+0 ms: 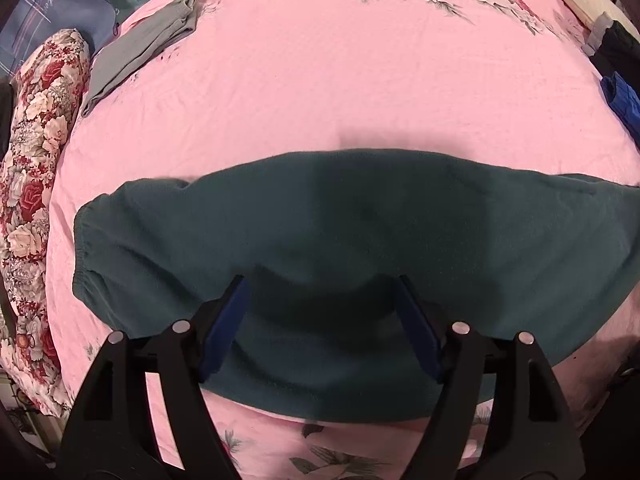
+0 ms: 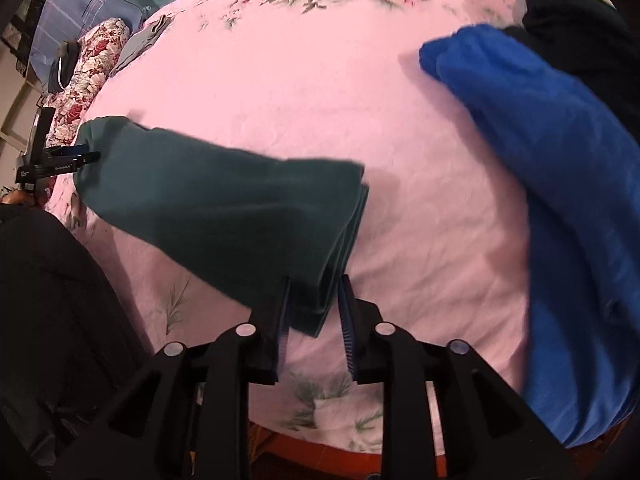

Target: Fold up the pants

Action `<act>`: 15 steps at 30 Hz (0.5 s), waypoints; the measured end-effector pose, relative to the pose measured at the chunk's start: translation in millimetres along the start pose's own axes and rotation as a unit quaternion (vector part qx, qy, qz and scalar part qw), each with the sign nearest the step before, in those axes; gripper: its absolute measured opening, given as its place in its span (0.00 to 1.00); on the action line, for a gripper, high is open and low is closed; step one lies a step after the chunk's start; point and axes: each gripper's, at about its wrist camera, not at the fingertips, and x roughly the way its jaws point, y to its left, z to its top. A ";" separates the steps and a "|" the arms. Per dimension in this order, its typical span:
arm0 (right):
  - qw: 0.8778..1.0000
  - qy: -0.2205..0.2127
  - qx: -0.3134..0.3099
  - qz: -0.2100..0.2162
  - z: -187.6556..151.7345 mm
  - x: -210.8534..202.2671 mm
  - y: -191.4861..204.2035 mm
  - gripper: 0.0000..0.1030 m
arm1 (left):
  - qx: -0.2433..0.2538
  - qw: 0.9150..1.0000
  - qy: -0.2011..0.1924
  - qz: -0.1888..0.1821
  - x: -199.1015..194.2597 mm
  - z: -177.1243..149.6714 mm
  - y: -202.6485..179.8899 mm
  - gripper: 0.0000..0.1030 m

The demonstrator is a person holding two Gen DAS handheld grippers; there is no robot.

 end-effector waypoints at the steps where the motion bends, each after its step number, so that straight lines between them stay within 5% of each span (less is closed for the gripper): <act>1: 1.000 -0.001 0.005 0.008 -1.2 1.3 0.5 0.27 | 0.000 1.000 -0.001 0.000 -0.8 -0.7 -0.9 0.75; 3: 1.000 -0.005 0.006 0.017 1.4 5.6 5.9 0.22 | 0.000 1.000 0.000 0.002 -0.8 -0.4 -1.4 0.76; 5: 1.000 -0.008 -0.013 0.012 -2.8 2.1 12.4 0.03 | -0.008 1.000 0.003 0.001 -0.4 -0.2 1.4 0.76; 8: 0.999 -0.020 -0.015 0.032 -8.2 -16.0 14.2 0.01 | -0.015 1.000 0.003 0.006 -1.5 1.5 8.5 0.76; 12: 0.998 0.033 -0.007 -0.047 -33.0 2.4 -6.0 0.01 | -0.022 1.000 0.009 0.016 3.2 -1.3 21.2 0.78; 15: 0.998 0.045 0.006 -0.048 -33.4 4.0 -4.1 0.06 | -0.022 0.999 0.014 0.021 3.2 -3.6 30.4 0.78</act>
